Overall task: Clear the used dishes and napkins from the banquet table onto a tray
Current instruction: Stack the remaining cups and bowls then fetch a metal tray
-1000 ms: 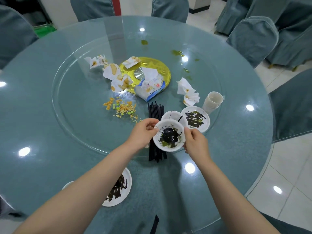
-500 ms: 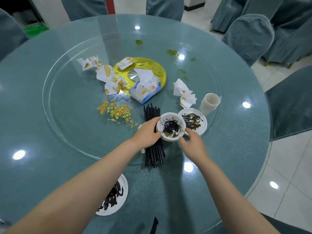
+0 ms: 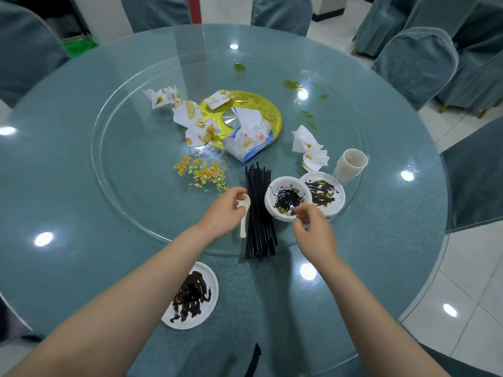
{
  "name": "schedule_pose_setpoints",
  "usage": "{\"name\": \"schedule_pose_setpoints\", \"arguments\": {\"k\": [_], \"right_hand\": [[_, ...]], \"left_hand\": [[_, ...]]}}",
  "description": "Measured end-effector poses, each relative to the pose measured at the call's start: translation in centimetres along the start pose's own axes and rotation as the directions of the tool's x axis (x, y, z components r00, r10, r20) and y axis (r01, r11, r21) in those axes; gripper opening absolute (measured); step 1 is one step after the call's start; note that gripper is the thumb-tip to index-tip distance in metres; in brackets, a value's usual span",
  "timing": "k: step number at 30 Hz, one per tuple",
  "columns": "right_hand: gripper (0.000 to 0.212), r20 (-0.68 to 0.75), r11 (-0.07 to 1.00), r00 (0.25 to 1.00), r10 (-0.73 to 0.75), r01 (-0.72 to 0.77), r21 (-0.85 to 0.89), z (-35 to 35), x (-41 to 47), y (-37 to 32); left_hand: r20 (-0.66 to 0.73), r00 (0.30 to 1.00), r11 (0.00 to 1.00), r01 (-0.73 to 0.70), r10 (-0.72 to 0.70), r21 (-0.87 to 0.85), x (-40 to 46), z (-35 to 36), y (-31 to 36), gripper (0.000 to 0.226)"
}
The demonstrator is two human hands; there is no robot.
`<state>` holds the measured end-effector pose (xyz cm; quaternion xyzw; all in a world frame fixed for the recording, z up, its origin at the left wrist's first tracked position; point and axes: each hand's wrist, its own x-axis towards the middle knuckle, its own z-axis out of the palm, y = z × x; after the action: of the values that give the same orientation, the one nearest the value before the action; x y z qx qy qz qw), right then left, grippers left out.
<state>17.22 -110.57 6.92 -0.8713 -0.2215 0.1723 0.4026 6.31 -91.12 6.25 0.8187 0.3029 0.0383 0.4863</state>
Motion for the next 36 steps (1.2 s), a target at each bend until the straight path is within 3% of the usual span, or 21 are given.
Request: {"name": "schedule_pose_setpoints", "arguments": {"k": [5, 10, 13, 15, 18, 22, 29, 32, 36], "right_hand": [[0.018, 0.163, 0.999, 0.986, 0.025, -0.033, 0.042, 3.2, -2.6, -0.6], [0.021, 0.413, 0.993, 0.907, 0.081, -0.107, 0.042, 7.1, -5.7, -0.7], [0.018, 0.581, 0.985, 0.802, 0.137, -0.17, 0.003, 8.8, -7.7, -0.7], [0.022, 0.646, 0.982, 0.746, 0.162, -0.189, -0.028, 10.0, -9.0, -0.5], [0.019, 0.674, 0.976, 0.71, 0.205, -0.198, -0.089, 11.4, -10.5, 0.1], [0.013, 0.696, 0.96, 0.672, 0.253, -0.265, -0.093, 12.3, -12.0, 0.1], [0.01, 0.78, 0.887, 0.572, 0.256, -0.46, 0.047, 12.5, -13.4, 0.2], [0.01, 0.751, 0.866, 0.594, 0.287, -0.496, 0.062, 12.5, -13.5, 0.7], [0.007, 0.642, 0.846, 0.679, 0.355, -0.526, 0.088, 11.7, -13.4, 1.5]], "left_hand": [[-0.031, 0.994, 0.99, 0.103, -0.107, -0.096, -2.4, -2.7, -2.8, 0.017], [0.002, 0.981, 0.98, 0.195, -0.195, -0.036, -5.2, -5.0, -5.9, 0.016], [0.027, 0.969, 0.966, 0.241, -0.245, 0.093, -7.0, -5.9, -7.7, 0.014], [0.025, 0.966, 0.925, 0.239, -0.258, 0.296, -8.2, -6.4, -8.7, 0.012], [0.062, 0.94, 0.787, 0.244, -0.336, 0.567, -9.5, -6.6, -10.0, 0.016], [0.108, 0.894, 0.699, 0.259, -0.435, 0.667, -10.2, -6.2, -11.4, 0.022], [0.124, 0.878, 0.684, 0.265, -0.463, 0.68, -10.5, -5.2, -11.3, 0.034], [0.106, 0.898, 0.729, 0.272, -0.426, 0.629, -10.5, -4.7, -11.2, 0.033], [0.089, 0.915, 0.778, 0.279, -0.393, 0.562, -10.5, -4.2, -10.8, 0.018]]}}
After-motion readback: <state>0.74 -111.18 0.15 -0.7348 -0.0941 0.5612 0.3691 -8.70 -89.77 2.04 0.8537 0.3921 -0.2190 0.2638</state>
